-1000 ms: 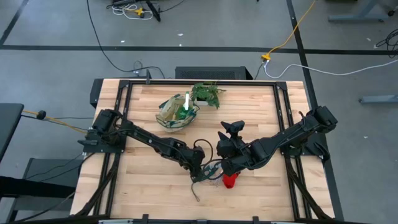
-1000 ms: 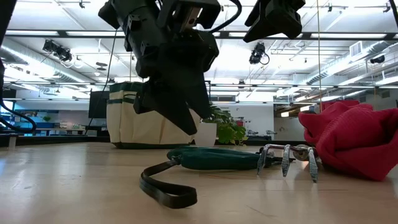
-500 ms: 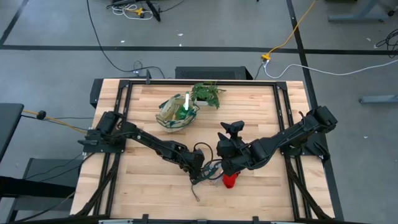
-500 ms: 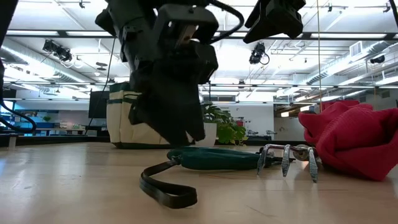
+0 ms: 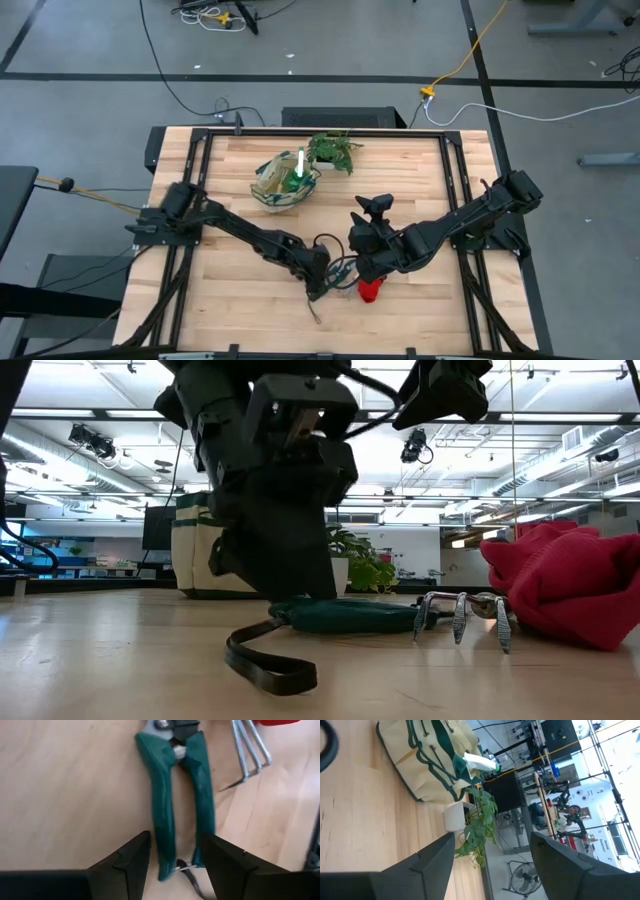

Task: Pick & Place Garden tools in Gardening bag
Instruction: Put the green shear scissors into the gardening bag

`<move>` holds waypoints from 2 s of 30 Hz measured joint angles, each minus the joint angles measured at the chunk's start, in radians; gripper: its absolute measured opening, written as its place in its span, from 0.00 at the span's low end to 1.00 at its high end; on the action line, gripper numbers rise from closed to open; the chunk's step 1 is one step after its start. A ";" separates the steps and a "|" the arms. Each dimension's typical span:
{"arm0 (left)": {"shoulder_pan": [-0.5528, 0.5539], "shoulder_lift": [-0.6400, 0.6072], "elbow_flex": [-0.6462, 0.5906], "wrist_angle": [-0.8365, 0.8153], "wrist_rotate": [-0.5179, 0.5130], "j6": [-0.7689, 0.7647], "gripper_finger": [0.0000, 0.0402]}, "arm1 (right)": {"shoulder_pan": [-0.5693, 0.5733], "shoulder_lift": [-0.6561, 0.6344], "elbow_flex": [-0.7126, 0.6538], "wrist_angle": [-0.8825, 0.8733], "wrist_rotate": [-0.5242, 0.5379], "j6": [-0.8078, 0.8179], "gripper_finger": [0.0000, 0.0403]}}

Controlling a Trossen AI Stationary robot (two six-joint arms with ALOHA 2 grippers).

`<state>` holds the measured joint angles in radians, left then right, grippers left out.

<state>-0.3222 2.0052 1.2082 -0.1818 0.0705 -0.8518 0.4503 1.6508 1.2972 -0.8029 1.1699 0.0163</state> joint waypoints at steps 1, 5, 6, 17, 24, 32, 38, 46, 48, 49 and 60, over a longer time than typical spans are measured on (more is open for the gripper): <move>-0.001 0.005 0.002 0.007 0.004 0.000 0.46 | 0.000 0.000 0.000 -0.002 0.000 0.004 0.65; -0.001 0.017 0.002 0.004 0.003 0.003 0.46 | 0.000 0.000 0.000 -0.003 0.000 0.005 0.65; -0.001 0.017 0.002 0.001 -0.001 0.003 0.46 | 0.000 0.000 0.000 -0.003 0.000 0.004 0.65; -0.001 0.020 0.002 -0.040 -0.034 0.010 0.34 | 0.000 0.000 0.000 -0.005 0.000 0.002 0.65; 0.000 0.021 0.000 -0.071 -0.037 0.010 0.23 | 0.002 0.000 0.000 -0.005 0.018 0.002 0.65; 0.007 0.031 0.001 -0.098 -0.015 0.005 0.12 | 0.003 0.000 0.000 -0.005 0.019 0.004 0.65; 0.023 0.000 -0.002 -0.142 -0.032 0.023 0.12 | 0.003 0.000 0.000 -0.005 0.019 0.004 0.65; 0.016 -0.084 0.015 -0.370 -0.151 0.017 0.12 | 0.003 0.000 0.000 -0.006 0.091 0.002 0.65; 0.010 -0.100 0.066 -0.480 -0.199 0.012 0.12 | 0.003 0.000 0.000 -0.006 0.105 0.002 0.65; 0.008 -0.107 0.093 -0.529 -0.221 0.010 0.12 | 0.003 0.000 0.000 -0.006 0.104 0.002 0.65; -0.008 -0.120 0.347 -0.942 -0.395 0.030 0.12 | 0.003 0.000 0.000 -0.006 0.096 0.004 0.65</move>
<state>-0.3302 1.8851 1.5555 -1.1242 -0.3241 -0.8216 0.4530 1.6508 1.2970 -0.8085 1.2661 0.0208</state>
